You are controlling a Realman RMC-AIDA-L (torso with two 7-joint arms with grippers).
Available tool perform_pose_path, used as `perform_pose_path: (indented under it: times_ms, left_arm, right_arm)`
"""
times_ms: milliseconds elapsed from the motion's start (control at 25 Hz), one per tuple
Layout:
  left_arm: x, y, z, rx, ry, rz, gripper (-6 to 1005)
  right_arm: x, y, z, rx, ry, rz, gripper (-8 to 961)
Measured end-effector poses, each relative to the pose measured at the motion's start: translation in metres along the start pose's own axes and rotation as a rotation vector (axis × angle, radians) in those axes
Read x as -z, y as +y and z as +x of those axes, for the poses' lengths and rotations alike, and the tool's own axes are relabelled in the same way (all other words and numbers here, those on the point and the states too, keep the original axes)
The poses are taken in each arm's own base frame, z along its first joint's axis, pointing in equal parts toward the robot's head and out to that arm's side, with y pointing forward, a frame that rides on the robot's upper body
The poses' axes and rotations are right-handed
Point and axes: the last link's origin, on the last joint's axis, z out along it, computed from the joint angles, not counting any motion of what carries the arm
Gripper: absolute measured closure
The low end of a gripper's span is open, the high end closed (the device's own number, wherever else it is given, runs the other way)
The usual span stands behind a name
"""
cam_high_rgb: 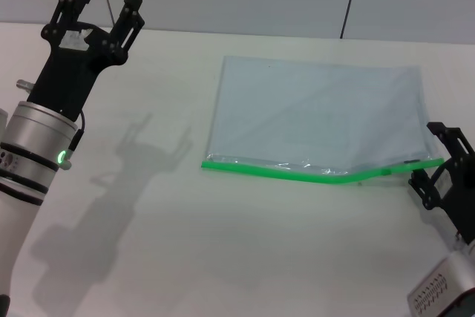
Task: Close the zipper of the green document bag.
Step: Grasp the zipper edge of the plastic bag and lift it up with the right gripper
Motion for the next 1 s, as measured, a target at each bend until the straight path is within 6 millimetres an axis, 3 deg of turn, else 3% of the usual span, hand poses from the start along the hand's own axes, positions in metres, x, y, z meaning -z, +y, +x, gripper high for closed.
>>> perform_pose_path:
  times_ms: [480,800,920,1000]
  left_arm:
    - [-0.001,0.001,0.000,0.002,0.002,-0.003,228]
    - [-0.002,0.002,0.000,0.003,0.003,-0.005,229]
    - [-0.002,0.002,0.000,0.003,0.003,-0.004,229]
    - [-0.002,0.002,0.000,0.003,0.003,-0.004,229]
  right_arm:
    - [-0.025,-0.009,-0.010,0.081,-0.048,-0.023,183]
    - [-0.031,-0.010,-0.008,0.084,-0.029,-0.041,242]
    - [-0.034,-0.009,-0.007,0.087,-0.015,-0.056,481]
    - [-0.036,-0.009,-0.008,0.090,-0.011,-0.063,562]
